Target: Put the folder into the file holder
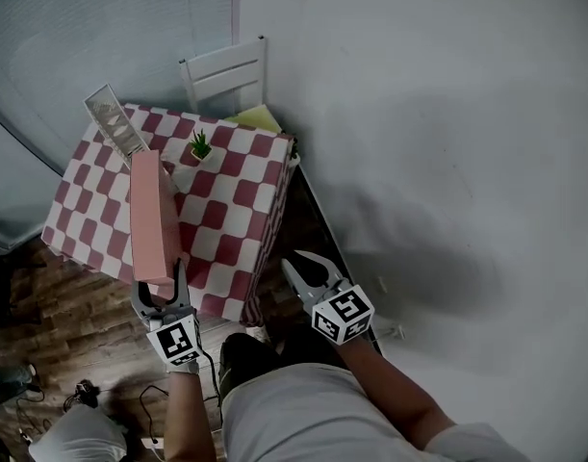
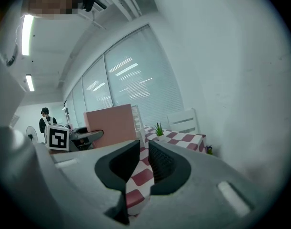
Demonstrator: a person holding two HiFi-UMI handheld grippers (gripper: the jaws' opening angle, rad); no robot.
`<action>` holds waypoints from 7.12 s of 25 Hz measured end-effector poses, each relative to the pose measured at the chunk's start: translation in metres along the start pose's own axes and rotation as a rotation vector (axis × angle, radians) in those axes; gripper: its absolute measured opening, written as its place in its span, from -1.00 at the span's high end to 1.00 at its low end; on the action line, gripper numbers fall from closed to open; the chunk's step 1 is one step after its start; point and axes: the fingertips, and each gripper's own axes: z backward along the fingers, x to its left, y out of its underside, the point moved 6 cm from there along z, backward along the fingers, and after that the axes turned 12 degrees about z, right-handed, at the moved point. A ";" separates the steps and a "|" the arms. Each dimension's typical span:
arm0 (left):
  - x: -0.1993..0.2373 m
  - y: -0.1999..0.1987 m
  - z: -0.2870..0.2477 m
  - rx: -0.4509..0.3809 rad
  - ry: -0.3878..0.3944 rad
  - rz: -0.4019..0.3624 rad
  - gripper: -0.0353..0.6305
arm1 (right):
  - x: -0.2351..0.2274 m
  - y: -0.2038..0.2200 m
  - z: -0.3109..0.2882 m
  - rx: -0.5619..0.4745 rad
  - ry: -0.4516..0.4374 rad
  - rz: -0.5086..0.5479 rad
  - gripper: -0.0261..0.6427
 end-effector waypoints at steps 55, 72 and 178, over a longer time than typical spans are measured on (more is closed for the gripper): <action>0.022 -0.171 -0.068 -0.169 -0.454 0.148 0.08 | -0.054 -0.133 -0.270 -0.016 -0.541 0.046 0.81; 0.024 -0.194 -0.150 -0.202 -0.472 0.186 0.08 | -0.122 -0.144 -0.301 -0.006 -0.499 0.024 0.81; 0.085 -0.042 -0.259 -0.148 -0.458 0.203 0.04 | -0.171 -0.056 -0.260 0.277 -0.356 0.103 0.81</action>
